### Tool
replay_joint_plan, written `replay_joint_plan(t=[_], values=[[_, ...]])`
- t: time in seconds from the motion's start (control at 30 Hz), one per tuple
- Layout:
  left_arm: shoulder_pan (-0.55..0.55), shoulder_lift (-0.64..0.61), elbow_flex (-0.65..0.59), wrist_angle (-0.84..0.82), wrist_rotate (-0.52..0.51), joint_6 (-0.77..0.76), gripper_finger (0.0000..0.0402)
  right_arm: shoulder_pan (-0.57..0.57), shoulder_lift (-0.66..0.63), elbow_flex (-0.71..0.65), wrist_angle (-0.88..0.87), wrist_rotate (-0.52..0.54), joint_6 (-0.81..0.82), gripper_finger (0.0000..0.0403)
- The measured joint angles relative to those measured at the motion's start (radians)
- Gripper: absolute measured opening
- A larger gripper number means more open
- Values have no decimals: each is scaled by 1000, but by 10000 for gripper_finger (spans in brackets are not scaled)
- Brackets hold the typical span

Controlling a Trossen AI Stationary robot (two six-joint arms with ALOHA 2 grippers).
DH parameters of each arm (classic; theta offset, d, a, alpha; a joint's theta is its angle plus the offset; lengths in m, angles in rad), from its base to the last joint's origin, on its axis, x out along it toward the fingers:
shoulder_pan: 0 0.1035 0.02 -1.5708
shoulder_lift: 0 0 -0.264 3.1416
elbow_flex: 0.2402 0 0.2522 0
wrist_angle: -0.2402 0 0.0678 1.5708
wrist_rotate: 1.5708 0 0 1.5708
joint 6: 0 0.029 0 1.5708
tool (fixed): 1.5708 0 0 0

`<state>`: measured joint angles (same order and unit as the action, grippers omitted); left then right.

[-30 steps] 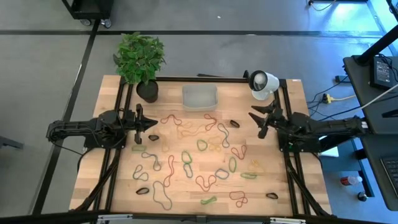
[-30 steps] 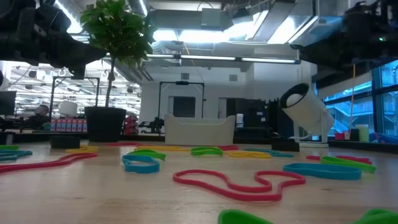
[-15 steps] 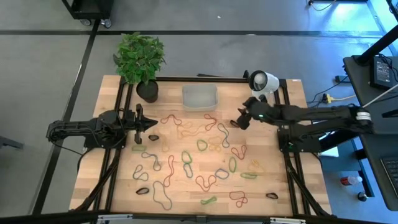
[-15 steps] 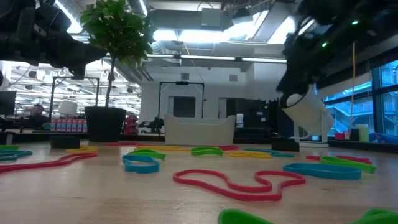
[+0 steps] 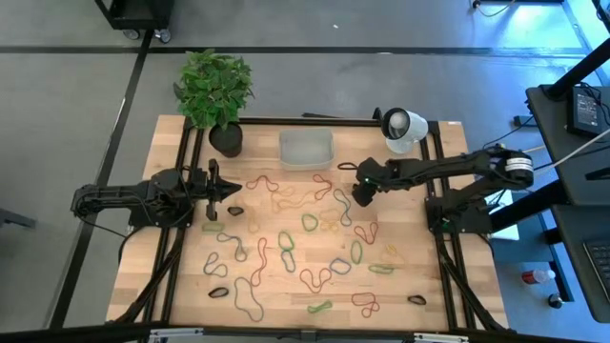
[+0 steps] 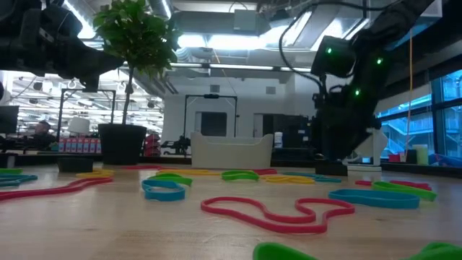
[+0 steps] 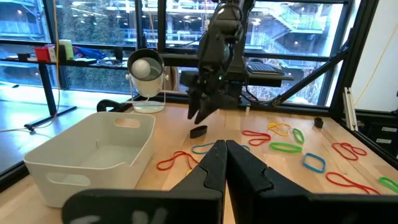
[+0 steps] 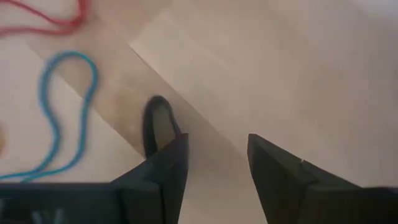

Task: Pick and place rubber bands into bin
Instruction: Put the black rubber band into the gray bin

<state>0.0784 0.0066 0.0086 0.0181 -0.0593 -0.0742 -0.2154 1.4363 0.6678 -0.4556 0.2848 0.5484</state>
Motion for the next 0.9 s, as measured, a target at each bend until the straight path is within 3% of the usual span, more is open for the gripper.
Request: replay_joint_plan(t=[0.27, 0.63, 0.9], values=[[0, 0, 0, 0, 0, 0, 4, -1, 63, 0, 5, -7, -2, 128], [0, 0, 0, 0, 0, 0, 4, -26, 18, 0, 54, -19, -33, 117], [0, 0, 0, 0, 0, 0, 4, -27, 30, 0, 70, -131, -81, 118]])
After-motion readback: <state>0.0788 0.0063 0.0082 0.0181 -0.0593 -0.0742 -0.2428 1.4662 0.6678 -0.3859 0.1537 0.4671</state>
